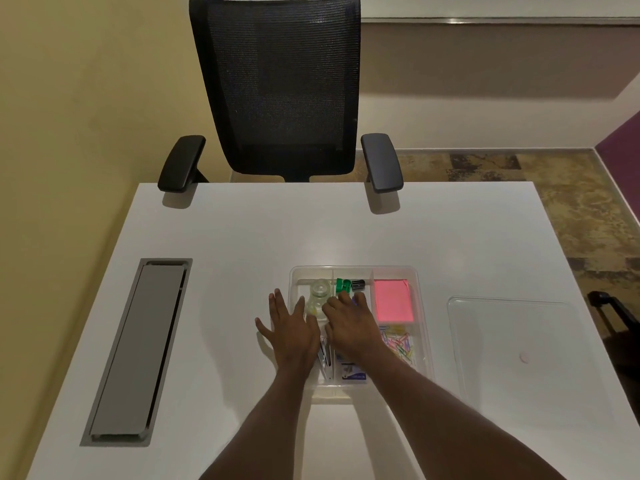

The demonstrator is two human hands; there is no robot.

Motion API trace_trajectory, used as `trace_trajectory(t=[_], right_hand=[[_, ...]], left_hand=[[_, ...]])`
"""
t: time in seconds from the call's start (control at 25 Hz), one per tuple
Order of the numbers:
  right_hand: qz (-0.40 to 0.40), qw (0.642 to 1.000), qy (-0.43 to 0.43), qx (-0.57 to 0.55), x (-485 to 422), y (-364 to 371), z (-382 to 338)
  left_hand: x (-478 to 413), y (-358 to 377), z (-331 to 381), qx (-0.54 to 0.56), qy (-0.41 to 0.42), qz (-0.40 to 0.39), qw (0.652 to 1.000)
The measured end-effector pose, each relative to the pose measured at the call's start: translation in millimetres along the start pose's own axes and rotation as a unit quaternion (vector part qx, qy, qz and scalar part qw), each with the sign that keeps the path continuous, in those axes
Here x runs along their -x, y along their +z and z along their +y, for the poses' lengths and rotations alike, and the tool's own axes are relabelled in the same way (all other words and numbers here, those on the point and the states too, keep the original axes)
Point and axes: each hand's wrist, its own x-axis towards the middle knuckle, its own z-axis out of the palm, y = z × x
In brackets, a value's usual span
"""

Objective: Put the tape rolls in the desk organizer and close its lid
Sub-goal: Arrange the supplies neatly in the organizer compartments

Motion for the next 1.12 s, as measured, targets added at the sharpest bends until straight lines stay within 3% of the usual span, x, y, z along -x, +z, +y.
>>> trace_trajectory(t=[0.16, 0.4, 0.56, 0.88, 1.12], right_hand=[[-0.004, 1.000, 0.022, -0.016, -1, 4, -6], [-0.019, 1.000, 0.004, -0.016, -2, 2, -2], [-0.008, 0.999, 0.039, -0.027, -5, -6, 0], [-0.040, 0.996, 0.082, 0.004, -51, -21, 2], [-0.023, 0.998, 0.062, 0.000, -61, -15, 5]], left_hand=[[2, 0, 3, -0.024, -0.004, 0.005, 1.000], [-1, 0, 6, 0.031, 0.033, 0.004, 0.999], [-2, -3, 4, -0.021, -0.006, 0.036, 0.999], [-34, -16, 17, -0.044, -0.037, -0.016, 0.998], [-50, -23, 13, -0.059, -0.003, -0.023, 0.998]])
